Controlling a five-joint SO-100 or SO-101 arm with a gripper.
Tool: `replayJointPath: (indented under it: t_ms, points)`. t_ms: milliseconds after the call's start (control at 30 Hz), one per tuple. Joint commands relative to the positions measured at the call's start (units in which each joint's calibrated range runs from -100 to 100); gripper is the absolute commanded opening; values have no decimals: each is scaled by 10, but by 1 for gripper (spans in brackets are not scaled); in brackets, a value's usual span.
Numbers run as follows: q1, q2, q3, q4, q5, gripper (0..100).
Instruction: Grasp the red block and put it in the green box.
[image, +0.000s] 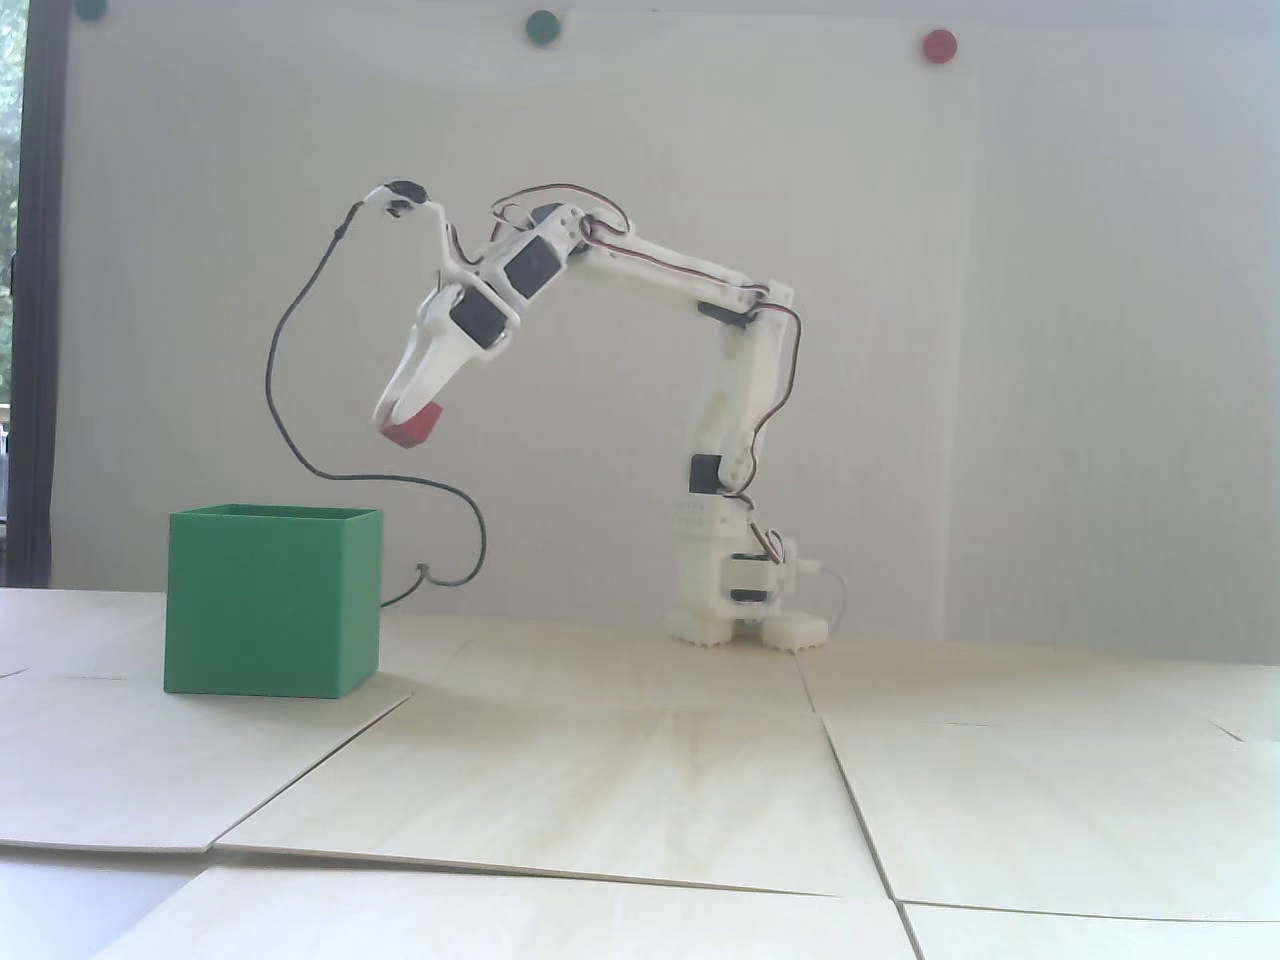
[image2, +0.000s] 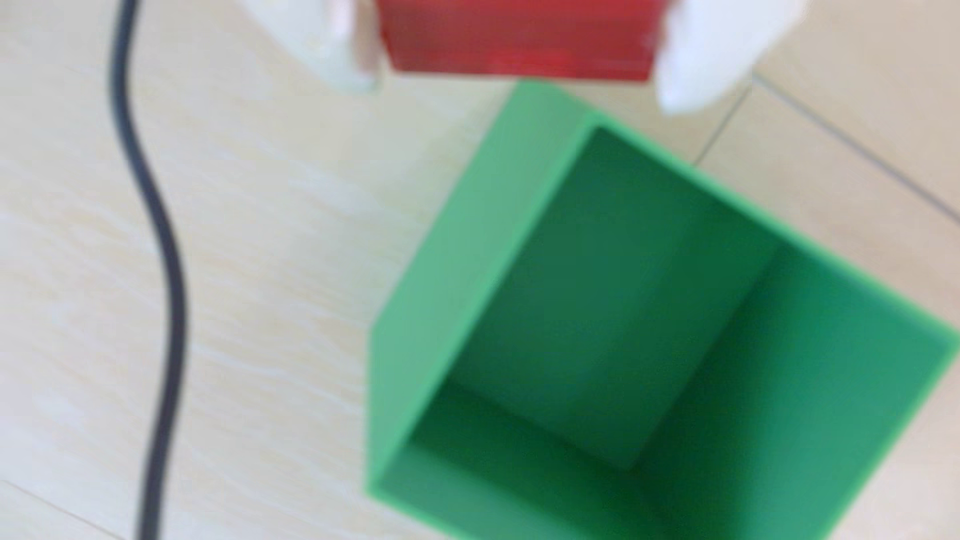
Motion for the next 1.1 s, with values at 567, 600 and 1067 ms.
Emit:
replayJointPath:
  t_ms: [567, 600, 1067]
  points:
    - [-88, 130, -232, 19, -19, 2]
    - [-88, 139, -238, 20, -19, 2]
    - [-79, 278, -391, 22, -29, 2]
